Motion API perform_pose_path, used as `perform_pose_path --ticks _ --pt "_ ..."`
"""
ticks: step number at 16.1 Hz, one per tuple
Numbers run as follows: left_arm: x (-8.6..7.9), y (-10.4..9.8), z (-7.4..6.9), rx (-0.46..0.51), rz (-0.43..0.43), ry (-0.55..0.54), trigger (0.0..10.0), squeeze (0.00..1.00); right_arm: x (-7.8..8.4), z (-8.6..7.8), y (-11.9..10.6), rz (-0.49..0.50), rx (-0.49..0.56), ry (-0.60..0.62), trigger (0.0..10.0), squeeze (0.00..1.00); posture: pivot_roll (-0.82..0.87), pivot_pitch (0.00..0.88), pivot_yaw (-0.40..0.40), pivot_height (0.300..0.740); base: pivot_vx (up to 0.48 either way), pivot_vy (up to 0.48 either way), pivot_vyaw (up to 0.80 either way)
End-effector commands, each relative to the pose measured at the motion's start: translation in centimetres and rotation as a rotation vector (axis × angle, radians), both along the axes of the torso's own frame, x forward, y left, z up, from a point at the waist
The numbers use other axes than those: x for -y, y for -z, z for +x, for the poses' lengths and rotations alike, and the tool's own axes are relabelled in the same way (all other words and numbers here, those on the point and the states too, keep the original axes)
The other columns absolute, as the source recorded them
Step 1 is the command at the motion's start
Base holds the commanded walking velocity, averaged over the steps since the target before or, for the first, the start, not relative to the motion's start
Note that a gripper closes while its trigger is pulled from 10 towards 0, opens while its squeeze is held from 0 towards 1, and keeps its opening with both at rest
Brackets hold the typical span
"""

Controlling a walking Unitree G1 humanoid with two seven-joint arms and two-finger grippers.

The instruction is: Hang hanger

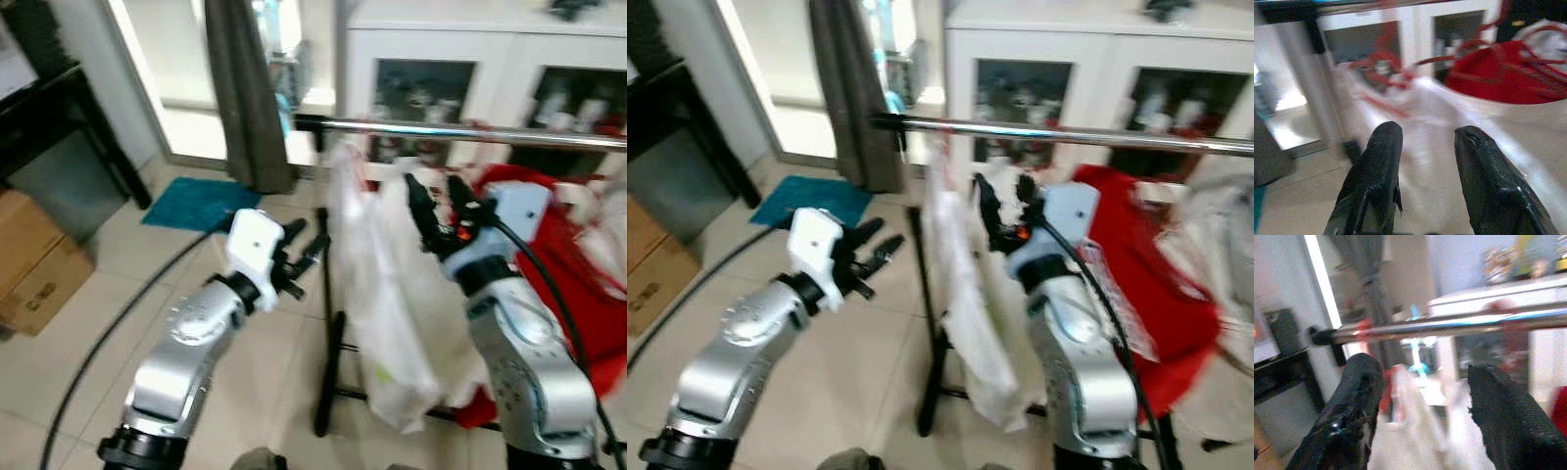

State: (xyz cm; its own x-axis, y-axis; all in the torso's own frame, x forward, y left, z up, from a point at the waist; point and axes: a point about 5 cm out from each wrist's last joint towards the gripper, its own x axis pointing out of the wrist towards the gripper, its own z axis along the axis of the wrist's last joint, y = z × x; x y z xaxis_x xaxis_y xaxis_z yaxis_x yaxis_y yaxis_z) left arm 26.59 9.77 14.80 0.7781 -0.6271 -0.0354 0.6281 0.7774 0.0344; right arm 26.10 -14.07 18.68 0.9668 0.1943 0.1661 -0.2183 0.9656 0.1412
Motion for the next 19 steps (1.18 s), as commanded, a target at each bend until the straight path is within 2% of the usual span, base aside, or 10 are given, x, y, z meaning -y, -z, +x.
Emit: perform_pose_path --ticks 1,5,7,8,9,12,15,16,17,19 --pt "-0.4 -0.2 -0.1 0.013 0.025 -0.014 10.0 0.0 -0.5 -0.2 -0.4 0.015 0.015 -0.01 10.0 1.0 0.02 0.02 0.115 0.74 0.0 -0.48 0.0" --pt "-0.6 -0.5 0.7 0.017 0.042 -0.012 10.0 0.0 -0.9 0.4 -0.6 0.023 -0.001 0.004 10.0 1.0 0.02 0.035 0.105 0.74 0.0 -0.066 0.0" --pt "-0.9 0.2 0.3 -0.002 0.045 -0.02 10.0 0.0 -1.1 1.0 0.7 -0.033 -0.089 0.011 10.0 1.0 0.01 0.026 0.117 0.74 0.0 0.0 0.0" --pt "-0.6 0.3 -0.1 -0.013 0.039 0.015 10.0 0.0 -1.0 1.6 1.0 -0.043 -0.131 0.034 10.0 1.0 0.01 0.019 0.121 0.74 0.0 0.0 0.0" --pt "-0.5 0.3 -0.1 -0.015 0.035 0.024 10.0 0.0 -1.0 1.9 1.0 -0.044 -0.136 0.043 10.0 1.0 0.01 0.016 0.123 0.74 0.0 0.0 0.0" --pt "-0.8 0.3 0.2 -0.008 0.066 0.067 10.0 0.0 -0.8 5.0 1.6 -0.123 -0.255 0.092 10.0 1.0 0.01 0.021 0.106 0.74 0.0 0.0 0.0" --pt "-1.3 0.5 -0.7 -0.033 0.094 0.165 10.0 0.0 0.9 8.4 0.6 -0.209 -0.282 0.198 10.0 1.0 0.03 0.015 0.097 0.74 0.0 0.0 0.0" --pt "-1.5 0.5 -1.0 -0.041 0.102 0.201 10.0 0.0 1.2 9.2 0.4 -0.256 -0.293 0.197 10.0 0.84 0.03 0.015 0.097 0.74 0.0 0.0 0.0" --pt "-1.9 0.6 -1.5 -0.055 0.111 0.239 10.0 0.0 1.3 10.1 0.2 -0.276 -0.313 0.183 10.0 0.0 0.04 0.015 0.087 0.74 0.0 0.0 0.0" --pt "-2.4 0.7 -2.0 -0.073 0.12 0.276 10.0 0.0 1.5 11.0 -0.1 -0.305 -0.339 0.172 10.0 0.0 0.04 0.013 0.088 0.74 0.0 0.0 0.0"
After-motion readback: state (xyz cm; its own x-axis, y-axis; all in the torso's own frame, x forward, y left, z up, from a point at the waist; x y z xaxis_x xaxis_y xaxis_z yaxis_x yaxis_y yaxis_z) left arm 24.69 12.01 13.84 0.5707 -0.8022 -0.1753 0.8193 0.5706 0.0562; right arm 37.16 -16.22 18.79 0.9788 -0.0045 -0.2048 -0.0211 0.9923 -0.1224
